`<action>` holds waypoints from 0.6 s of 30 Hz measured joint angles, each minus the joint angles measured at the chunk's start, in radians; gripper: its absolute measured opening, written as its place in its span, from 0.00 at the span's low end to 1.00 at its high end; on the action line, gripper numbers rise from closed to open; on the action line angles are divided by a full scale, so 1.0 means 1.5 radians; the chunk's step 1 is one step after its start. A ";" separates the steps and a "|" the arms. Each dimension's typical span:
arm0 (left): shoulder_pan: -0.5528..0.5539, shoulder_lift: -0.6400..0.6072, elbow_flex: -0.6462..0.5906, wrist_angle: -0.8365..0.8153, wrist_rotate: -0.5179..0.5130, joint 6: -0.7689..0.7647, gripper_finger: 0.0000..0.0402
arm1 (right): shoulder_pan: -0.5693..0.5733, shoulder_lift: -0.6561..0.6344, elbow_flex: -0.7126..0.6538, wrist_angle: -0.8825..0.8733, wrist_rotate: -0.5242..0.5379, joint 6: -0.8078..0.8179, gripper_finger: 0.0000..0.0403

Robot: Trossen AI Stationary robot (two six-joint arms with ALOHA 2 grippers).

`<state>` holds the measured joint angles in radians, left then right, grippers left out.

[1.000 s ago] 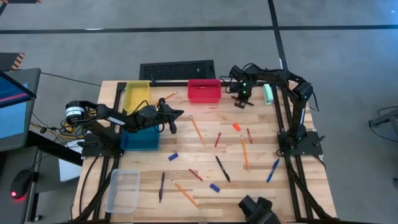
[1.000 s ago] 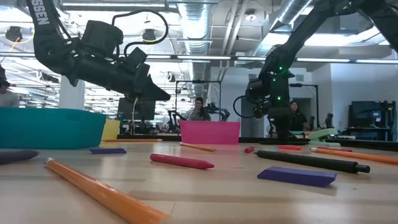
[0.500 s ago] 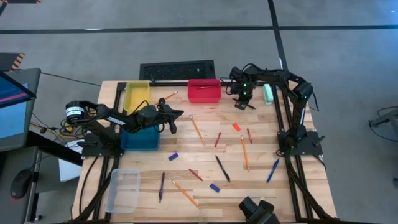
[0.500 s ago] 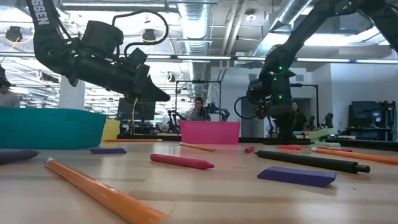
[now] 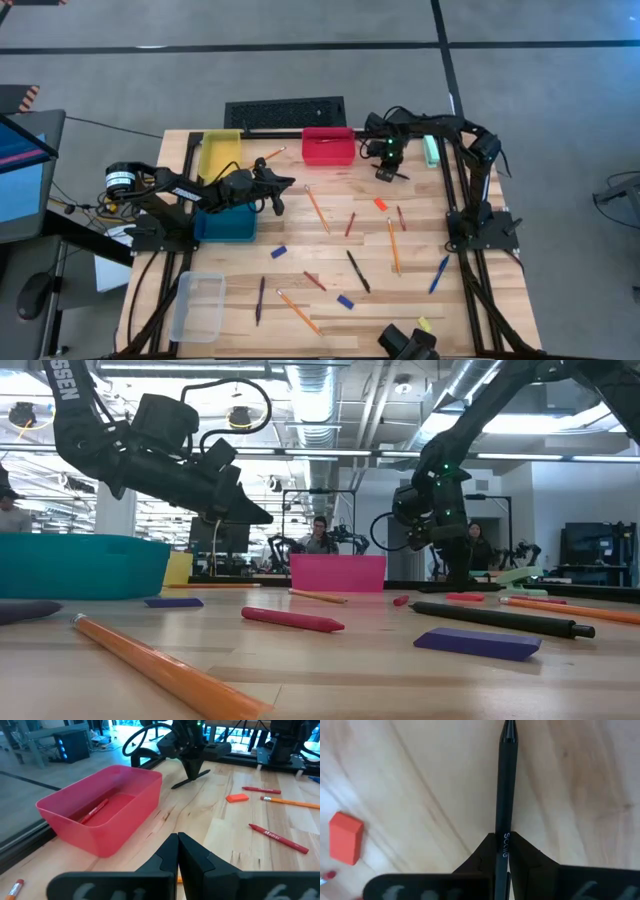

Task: Sort crayons/erasers/pens/pencils in bins
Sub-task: Put the black pen into the yellow bin

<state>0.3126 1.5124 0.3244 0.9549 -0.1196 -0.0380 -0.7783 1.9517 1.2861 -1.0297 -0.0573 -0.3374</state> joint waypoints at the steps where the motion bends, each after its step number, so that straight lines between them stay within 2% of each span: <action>1: 0.000 0.000 0.000 0.000 0.000 0.000 0.00 | 0.002 -0.004 0.000 -0.002 0.000 0.000 0.10; 8: 0.000 0.000 0.000 -0.001 0.007 -0.019 0.00 | 0.017 -0.077 0.001 0.001 -0.019 0.012 0.10; 14: 0.007 0.000 0.000 -0.001 0.075 -0.058 0.00 | 0.039 -0.158 0.001 0.036 -0.069 0.048 0.10; 18: 0.012 0.000 0.003 0.000 0.100 -0.084 0.04 | 0.072 -0.195 0.001 0.066 -0.094 0.066 0.10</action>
<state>0.3302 1.5120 0.3294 0.9546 0.0299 -0.1640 -0.6697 1.6593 1.2873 -0.9302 -0.1988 -0.2384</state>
